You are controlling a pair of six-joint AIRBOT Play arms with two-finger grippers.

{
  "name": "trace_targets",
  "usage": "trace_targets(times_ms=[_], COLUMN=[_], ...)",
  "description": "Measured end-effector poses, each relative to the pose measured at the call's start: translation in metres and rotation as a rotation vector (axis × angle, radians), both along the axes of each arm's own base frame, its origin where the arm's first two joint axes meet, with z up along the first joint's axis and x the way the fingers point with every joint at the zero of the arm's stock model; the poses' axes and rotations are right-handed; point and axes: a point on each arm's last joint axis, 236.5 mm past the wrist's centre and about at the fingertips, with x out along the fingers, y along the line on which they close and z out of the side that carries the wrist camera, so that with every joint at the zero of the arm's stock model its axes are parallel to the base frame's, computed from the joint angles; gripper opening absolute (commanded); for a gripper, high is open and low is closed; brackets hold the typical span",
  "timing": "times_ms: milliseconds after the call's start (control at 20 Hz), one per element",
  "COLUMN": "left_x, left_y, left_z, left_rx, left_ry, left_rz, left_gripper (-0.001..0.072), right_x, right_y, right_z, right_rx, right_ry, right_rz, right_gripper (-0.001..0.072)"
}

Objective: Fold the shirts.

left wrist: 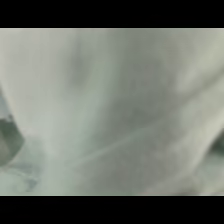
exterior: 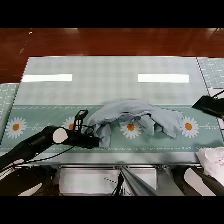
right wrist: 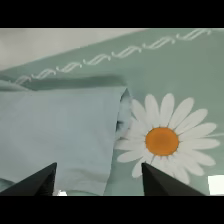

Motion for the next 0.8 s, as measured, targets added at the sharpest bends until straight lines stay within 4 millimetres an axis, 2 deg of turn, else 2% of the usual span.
trace_targets(times_ms=[250, 500, 550, 650, 800], left_x=[0.007, 0.012, 0.014, 0.018, 0.031], left_y=[-0.007, -0.01, -0.012, -0.014, -0.018], left_z=[0.024, 0.035, 0.037, 0.042, 0.056], left_rx=[-0.059, -0.082, -0.086, -0.095, -0.098], left_ry=[-0.066, -0.096, -0.102, -0.118, -0.182], left_rz=[0.004, 0.006, 0.006, 0.006, -0.021], left_gripper=[0.0025, 0.0025, 0.0025, 0.0025, 0.0024], right_x=[-0.033, -0.045, -0.046, -0.048, -0.041], right_y=[0.03, 0.047, 0.05, 0.057, 0.061], right_z=[-0.062, -0.094, -0.099, -0.107, -0.105], right_rx=[0.124, 0.186, 0.196, 0.212, 0.222], right_ry=[0.089, 0.098, 0.097, 0.095, 0.066], right_rz=[-0.034, -0.102, -0.115, -0.133, -0.144], right_gripper=[0.0603, 0.0582, 0.0526, 0.0029, 0.0024])
